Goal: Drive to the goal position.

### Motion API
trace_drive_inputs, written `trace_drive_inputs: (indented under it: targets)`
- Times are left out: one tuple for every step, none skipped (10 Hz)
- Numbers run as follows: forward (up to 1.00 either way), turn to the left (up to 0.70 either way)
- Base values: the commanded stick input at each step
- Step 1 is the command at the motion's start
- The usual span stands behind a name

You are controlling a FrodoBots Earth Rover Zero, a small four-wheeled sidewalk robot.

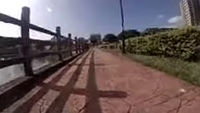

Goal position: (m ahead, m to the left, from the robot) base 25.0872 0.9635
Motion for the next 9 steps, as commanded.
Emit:
trace_drive_inputs:
  targets:
    - [0.50,0.03]
    - [0.50,0.01]
    - [0.50,0.00]
    - [0.50,0.00]
    - [0.50,0.00]
    - [0.50,0.00]
    - [0.50,0.00]
    - [0.50,0.00]
    - [0.50,0.00]
